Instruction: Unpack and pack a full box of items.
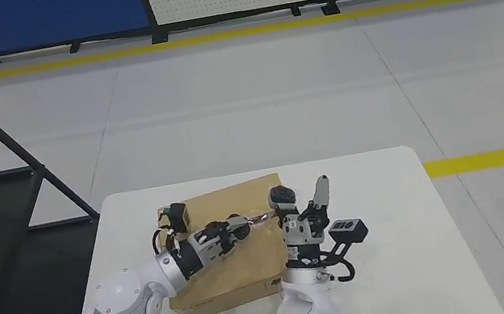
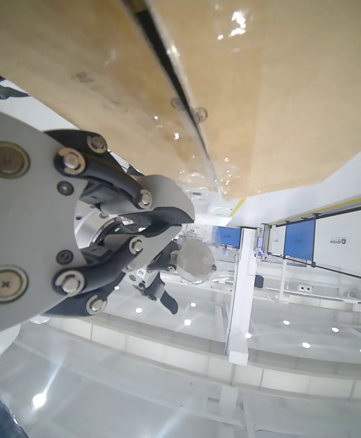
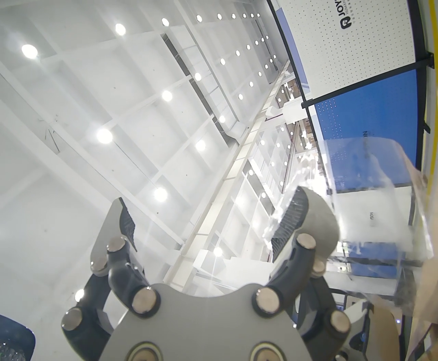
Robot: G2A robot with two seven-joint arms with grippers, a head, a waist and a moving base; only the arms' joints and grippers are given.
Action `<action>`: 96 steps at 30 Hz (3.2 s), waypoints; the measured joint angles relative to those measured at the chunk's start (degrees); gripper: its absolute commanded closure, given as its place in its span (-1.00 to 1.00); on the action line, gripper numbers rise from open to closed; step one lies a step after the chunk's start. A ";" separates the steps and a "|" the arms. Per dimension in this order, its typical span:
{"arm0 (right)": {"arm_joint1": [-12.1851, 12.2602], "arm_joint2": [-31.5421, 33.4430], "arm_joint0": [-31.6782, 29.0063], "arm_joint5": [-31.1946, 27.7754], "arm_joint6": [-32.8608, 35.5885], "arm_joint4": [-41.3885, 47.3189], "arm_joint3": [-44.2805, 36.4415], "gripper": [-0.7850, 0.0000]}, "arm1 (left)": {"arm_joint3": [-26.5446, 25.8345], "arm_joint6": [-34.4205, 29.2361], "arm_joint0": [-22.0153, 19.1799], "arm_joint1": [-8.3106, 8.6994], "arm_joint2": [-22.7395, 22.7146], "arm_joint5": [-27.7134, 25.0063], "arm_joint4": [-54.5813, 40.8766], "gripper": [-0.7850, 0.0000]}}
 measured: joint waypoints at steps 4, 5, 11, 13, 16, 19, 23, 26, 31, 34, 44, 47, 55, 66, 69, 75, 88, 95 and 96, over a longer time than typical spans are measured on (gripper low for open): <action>-0.08 0.03 0.56 0.03 -0.05 0.76 0.61 -1.00 | -1.14 -1.70 1.36 0.20 -0.36 1.88 -0.26 -1.00; -0.12 0.06 0.72 0.05 -0.01 0.93 0.82 -1.00 | -1.34 -1.76 1.56 0.20 -0.23 2.41 -0.17 -1.00; -0.27 0.25 1.20 -0.15 0.31 1.74 1.45 -1.00 | -0.04 1.21 0.68 -0.58 1.50 2.88 -1.64 -1.00; -0.29 0.32 1.25 -0.22 0.40 1.86 1.51 -1.00 | 0.61 2.84 0.22 -0.95 2.04 2.21 -2.56 -1.00; -0.31 0.40 1.27 -0.30 0.53 2.10 1.45 -1.00 | 1.33 4.78 -0.35 -1.43 2.81 1.48 -3.27 -0.69; -0.30 0.47 1.14 -0.46 0.68 2.23 1.32 -1.00 | 1.68 5.79 -0.57 -1.73 3.16 1.26 -3.79 -0.35; -0.28 0.49 1.06 -0.53 0.93 2.46 1.24 -1.00 | 1.97 6.00 -0.64 -1.97 3.30 1.07 -4.05 0.02; -0.28 0.50 1.07 -0.42 1.15 2.58 1.22 -1.00 | 2.28 6.06 -0.74 -2.09 3.45 1.37 -3.75 0.11; -0.27 0.51 1.06 -0.30 1.43 2.65 1.18 -1.00 | 2.88 6.09 -1.02 -2.32 3.65 1.70 -3.52 0.41; -0.27 0.50 0.97 -0.28 1.43 2.61 1.07 -1.00 | 3.04 6.05 -1.14 -2.43 3.66 1.86 -3.38 0.51; -0.17 0.32 0.60 -0.36 1.49 2.45 0.73 -1.00 | 2.88 5.78 -0.80 -2.63 3.30 2.06 -2.58 1.00; -0.14 0.32 0.51 -0.34 1.54 2.49 0.67 -1.00 | 2.93 5.72 -0.52 -2.65 2.97 2.02 -2.50 0.94; -0.09 0.31 0.38 -0.26 1.66 2.43 0.55 -1.00 | 1.06 5.69 1.72 -2.48 1.20 1.47 -3.13 -0.19; -0.11 0.23 0.54 -0.05 2.11 2.78 0.73 -1.00 | 1.03 5.56 2.51 -2.81 0.90 2.48 -5.04 -0.05; -0.13 0.22 0.58 -0.09 2.11 2.78 0.80 -1.00 | 0.87 5.09 2.38 -3.01 1.31 2.45 -5.70 -0.09; -0.13 0.18 0.56 -0.30 2.18 3.00 0.81 -1.00 | -1.07 6.92 3.76 -2.90 0.04 0.67 -4.20 -0.15; -0.16 0.48 0.69 -0.41 2.55 3.50 0.99 -1.00 | -9.69 7.71 8.21 -0.73 -8.21 -10.57 13.90 -0.86; -0.24 0.56 1.00 -0.13 3.02 3.81 1.24 -1.00 | -16.23 4.95 11.16 1.79 -14.62 -18.26 43.28 -1.00; -0.25 0.56 1.05 -0.07 3.07 3.83 1.27 -1.00 | -16.81 5.20 11.46 2.01 -14.86 -19.09 47.30 -1.00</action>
